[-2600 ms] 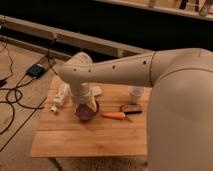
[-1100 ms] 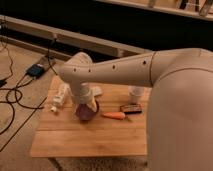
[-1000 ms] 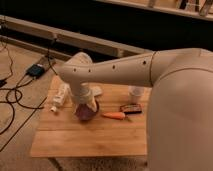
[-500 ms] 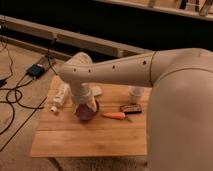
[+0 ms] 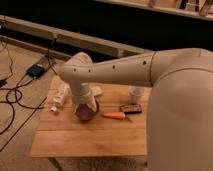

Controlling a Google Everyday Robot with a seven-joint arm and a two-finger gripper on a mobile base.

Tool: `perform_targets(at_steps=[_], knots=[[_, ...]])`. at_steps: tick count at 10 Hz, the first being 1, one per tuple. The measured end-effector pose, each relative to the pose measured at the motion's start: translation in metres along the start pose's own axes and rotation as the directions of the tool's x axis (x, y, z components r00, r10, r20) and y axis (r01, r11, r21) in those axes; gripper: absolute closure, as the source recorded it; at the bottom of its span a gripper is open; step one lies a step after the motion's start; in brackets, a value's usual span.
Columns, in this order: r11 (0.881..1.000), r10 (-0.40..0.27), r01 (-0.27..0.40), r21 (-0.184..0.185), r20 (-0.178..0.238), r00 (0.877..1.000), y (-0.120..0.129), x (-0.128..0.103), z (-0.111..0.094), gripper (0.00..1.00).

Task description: Place the ceramic cup in the ceramic bowl

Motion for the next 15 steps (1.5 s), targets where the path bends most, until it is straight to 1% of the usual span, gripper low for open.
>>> perform_targets(at_steps=[2, 4, 5, 7, 8, 9, 10, 11, 13, 14, 15], knots=[[1.000, -0.005, 0.005, 0.005, 0.009, 1.000, -0.008, -0.009, 0.000, 0.35], [1.000, 0.003, -0.003, 0.010, 0.022, 1.000, -0.028, -0.024, -0.001, 0.35], [1.000, 0.009, -0.010, 0.016, 0.033, 0.999, -0.045, -0.036, -0.003, 0.35], [1.000, 0.008, -0.009, 0.022, 0.047, 0.999, -0.068, -0.053, -0.007, 0.35], [1.000, 0.000, -0.001, 0.028, 0.055, 0.998, -0.084, -0.064, -0.009, 0.35], [1.000, -0.010, 0.008, 0.030, 0.059, 0.998, -0.094, -0.072, -0.009, 0.35], [0.999, -0.025, 0.023, 0.032, 0.059, 0.998, -0.105, -0.081, -0.009, 0.35], [0.998, -0.048, 0.046, 0.034, 0.061, 0.997, -0.122, -0.095, -0.007, 0.35], [0.997, -0.067, 0.065, 0.046, 0.053, 0.996, -0.144, -0.112, -0.003, 0.35], [0.996, -0.069, 0.067, 0.050, 0.051, 0.996, -0.153, -0.119, -0.001, 0.35], [0.996, -0.064, 0.061, 0.058, 0.048, 0.997, -0.174, -0.134, 0.002, 0.35]])
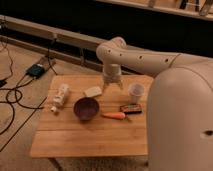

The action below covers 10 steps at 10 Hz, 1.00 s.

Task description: Place the ceramic cup in the ceramic bowl

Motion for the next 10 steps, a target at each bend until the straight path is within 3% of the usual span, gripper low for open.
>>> perform_targets(at_steps=[5, 10], knots=[[0.996, 0.087, -0.087, -0.013, -0.007, 0.996, -0.069, -0.035, 0.016, 0.35], [0.990, 0.141, -0.140, 0.014, -0.129, 0.982, -0.113, -0.037, 0.058, 0.35]])
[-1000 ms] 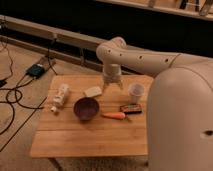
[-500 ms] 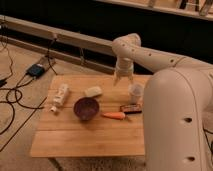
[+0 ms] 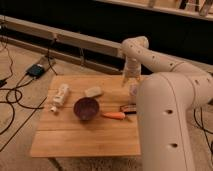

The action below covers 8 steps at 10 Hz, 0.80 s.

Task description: Place the ceramic cup in the ceramic bowl

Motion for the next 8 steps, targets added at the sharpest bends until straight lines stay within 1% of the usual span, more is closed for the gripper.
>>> perform_targets(at_steps=[2, 3, 7, 8], knots=[[1.000, 0.005, -0.005, -0.008, -0.028, 1.000, 0.000, -0.005, 0.012, 0.35], [1.000, 0.006, -0.006, -0.018, -0.038, 0.999, 0.001, -0.009, 0.019, 0.35], [0.999, 0.020, -0.022, -0.042, -0.050, 0.999, 0.003, -0.009, 0.026, 0.35], [0.999, 0.022, -0.024, -0.047, -0.050, 0.999, 0.005, -0.008, 0.027, 0.39]])
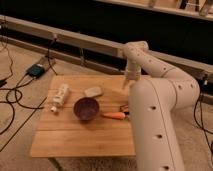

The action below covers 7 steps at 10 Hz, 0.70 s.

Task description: Place the ceramic cup in the ceramic bowl

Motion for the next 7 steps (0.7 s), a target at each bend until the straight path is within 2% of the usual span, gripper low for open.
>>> perform_targets(at_steps=[1, 5, 6, 7], knots=[[1.000, -0.004, 0.004, -0.014, 0.004, 1.000, 0.008, 0.003, 0.001, 0.53], [0.998, -0.041, 0.042, -0.053, 0.020, 0.999, 0.044, 0.018, 0.011, 0.95], [0.997, -0.046, 0.047, -0.059, 0.023, 0.999, 0.051, 0.022, 0.012, 1.00], [0.996, -0.052, 0.054, -0.065, 0.034, 0.998, 0.056, 0.025, 0.012, 1.00]])
